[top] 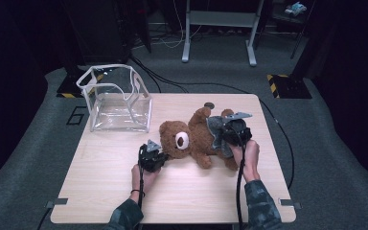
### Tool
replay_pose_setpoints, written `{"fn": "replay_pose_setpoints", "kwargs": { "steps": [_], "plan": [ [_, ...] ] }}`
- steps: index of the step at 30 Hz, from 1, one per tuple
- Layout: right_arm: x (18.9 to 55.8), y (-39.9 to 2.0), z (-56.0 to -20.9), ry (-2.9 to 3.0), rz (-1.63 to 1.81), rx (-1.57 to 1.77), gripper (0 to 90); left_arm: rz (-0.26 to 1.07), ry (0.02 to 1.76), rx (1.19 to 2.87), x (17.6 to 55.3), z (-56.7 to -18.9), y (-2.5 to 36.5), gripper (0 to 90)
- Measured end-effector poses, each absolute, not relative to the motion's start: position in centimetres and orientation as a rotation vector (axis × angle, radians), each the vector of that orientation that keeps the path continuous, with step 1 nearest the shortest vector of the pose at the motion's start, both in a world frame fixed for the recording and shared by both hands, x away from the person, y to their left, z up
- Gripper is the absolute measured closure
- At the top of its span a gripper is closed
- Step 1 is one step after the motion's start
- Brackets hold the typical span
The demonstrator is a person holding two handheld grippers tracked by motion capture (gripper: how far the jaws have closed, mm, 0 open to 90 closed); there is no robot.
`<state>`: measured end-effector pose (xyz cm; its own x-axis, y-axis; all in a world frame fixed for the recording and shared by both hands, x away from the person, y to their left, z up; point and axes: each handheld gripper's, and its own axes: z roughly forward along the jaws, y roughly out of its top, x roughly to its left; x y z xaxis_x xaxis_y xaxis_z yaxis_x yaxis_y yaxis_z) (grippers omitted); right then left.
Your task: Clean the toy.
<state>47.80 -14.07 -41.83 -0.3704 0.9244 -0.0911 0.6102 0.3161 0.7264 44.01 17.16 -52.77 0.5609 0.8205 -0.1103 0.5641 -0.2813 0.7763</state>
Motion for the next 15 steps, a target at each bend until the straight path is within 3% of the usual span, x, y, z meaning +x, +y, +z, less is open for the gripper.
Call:
{"fn": "replay_pose_setpoints", "kwargs": {
  "steps": [8,15],
  "plan": [
    [49.5,-17.5,-47.1,2.087,0.749,1.549,72.9,0.397,1.112,1.978,44.0,-52.8,17.2,80.9],
    [49.5,-19.2,-47.9,2.126,0.599,1.605,72.9,0.398,1.113,1.978,44.0,-52.8,17.1,81.0]
  ]
}}
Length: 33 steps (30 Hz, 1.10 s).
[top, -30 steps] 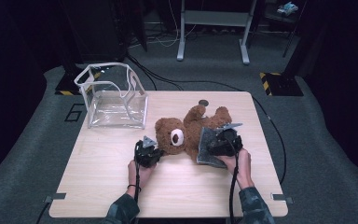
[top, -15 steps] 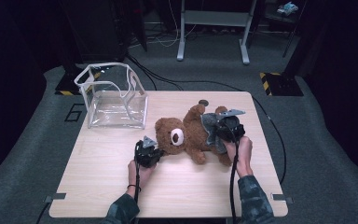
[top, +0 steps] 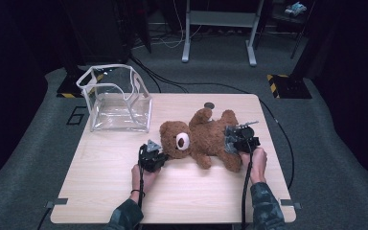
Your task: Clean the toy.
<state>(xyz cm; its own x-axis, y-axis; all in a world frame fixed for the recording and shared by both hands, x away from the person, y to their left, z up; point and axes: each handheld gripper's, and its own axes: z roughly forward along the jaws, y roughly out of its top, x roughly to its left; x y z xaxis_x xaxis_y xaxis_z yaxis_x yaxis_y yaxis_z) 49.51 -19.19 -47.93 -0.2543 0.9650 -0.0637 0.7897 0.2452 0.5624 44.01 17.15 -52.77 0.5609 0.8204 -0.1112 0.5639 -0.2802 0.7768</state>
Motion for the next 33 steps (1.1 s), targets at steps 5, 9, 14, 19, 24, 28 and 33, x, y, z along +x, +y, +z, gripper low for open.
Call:
{"fn": "replay_pose_setpoints", "kwargs": {
  "steps": [5,9,14,19,24,28,33],
  "plan": [
    [48.6,-20.3,-45.7,2.033,0.661,1.585,72.9,0.397,1.112,1.979,44.0,-52.8,17.2,81.0],
    [48.0,-19.4,-43.2,1.986,0.809,1.517,72.8,0.401,1.111,1.980,44.0,-52.8,17.1,81.0],
    [48.9,-16.6,-43.0,2.029,0.837,1.455,72.8,0.401,1.111,1.980,44.0,-52.8,17.1,81.1],
    [50.2,-17.7,-47.0,2.065,0.723,1.588,72.9,0.397,1.112,1.979,44.0,-52.8,17.2,81.1],
    [49.3,-19.3,-46.5,2.057,0.708,1.613,72.7,0.398,1.114,1.979,44.0,-52.8,17.2,81.1],
    [48.1,-18.5,-44.2,2.029,0.797,1.516,72.6,0.400,1.114,1.979,44.0,-52.8,17.2,81.0],
    [48.4,-15.7,-43.0,2.067,0.839,1.420,72.5,0.403,1.118,1.978,44.0,-52.8,17.2,81.0]
  ]
}}
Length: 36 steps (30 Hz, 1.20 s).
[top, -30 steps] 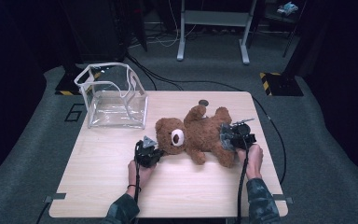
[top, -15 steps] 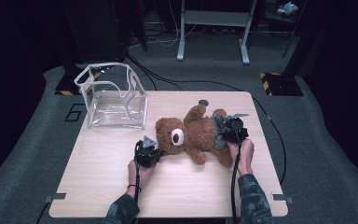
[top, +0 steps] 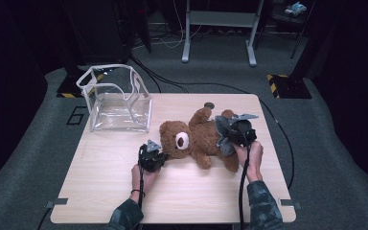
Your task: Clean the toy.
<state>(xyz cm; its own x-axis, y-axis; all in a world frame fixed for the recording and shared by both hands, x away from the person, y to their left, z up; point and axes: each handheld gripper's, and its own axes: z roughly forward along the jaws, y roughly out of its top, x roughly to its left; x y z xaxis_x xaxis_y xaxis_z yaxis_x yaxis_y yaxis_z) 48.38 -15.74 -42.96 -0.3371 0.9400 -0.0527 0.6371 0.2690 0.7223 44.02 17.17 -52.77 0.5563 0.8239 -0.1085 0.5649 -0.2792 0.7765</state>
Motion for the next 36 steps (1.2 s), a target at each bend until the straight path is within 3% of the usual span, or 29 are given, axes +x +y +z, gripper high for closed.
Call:
{"fn": "replay_pose_setpoints", "kwargs": {
  "steps": [9,21,31,36],
  "plan": [
    [48.6,-17.8,-47.4,2.126,0.738,1.572,73.2,0.393,1.158,1.947,44.1,-52.8,17.4,81.2],
    [45.8,-19.1,-47.4,2.078,0.749,1.566,72.9,0.394,1.188,1.926,44.1,-52.8,17.6,78.6],
    [43.7,-21.8,-46.5,2.005,0.789,1.603,72.6,0.407,1.201,1.923,43.2,-52.6,17.6,41.0],
    [42.9,-22.2,-46.3,1.991,0.825,1.588,72.5,0.410,1.194,1.914,41.6,-52.2,16.7,29.0]
  ]
}}
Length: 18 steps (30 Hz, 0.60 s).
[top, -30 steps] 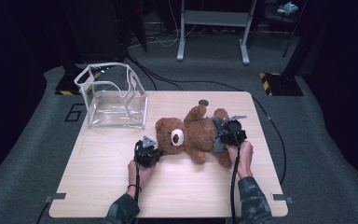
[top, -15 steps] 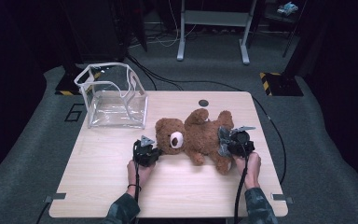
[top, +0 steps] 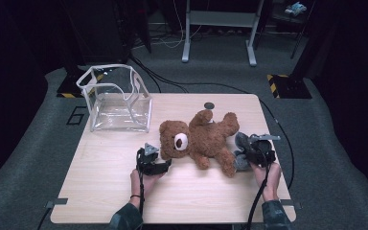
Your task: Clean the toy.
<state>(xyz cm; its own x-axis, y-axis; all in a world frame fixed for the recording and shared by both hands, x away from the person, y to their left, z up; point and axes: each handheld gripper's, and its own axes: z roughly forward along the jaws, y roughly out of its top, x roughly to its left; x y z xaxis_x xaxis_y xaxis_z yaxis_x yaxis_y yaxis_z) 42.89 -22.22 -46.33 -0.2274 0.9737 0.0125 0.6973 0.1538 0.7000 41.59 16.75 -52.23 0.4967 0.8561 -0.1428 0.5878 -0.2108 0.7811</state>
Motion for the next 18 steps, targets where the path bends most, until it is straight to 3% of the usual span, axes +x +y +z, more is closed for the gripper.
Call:
{"fn": "replay_pose_setpoints", "kwargs": {
  "steps": [9,18],
  "plan": [
    [42.3,-22.4,-46.1,1.986,0.830,1.573,72.3,0.415,1.122,1.925,39.5,-51.1,12.4,19.5],
    [41.9,-23.0,-46.3,1.973,0.834,1.588,72.3,0.397,1.038,1.970,39.0,-51.0,7.5,18.1]
  ]
}}
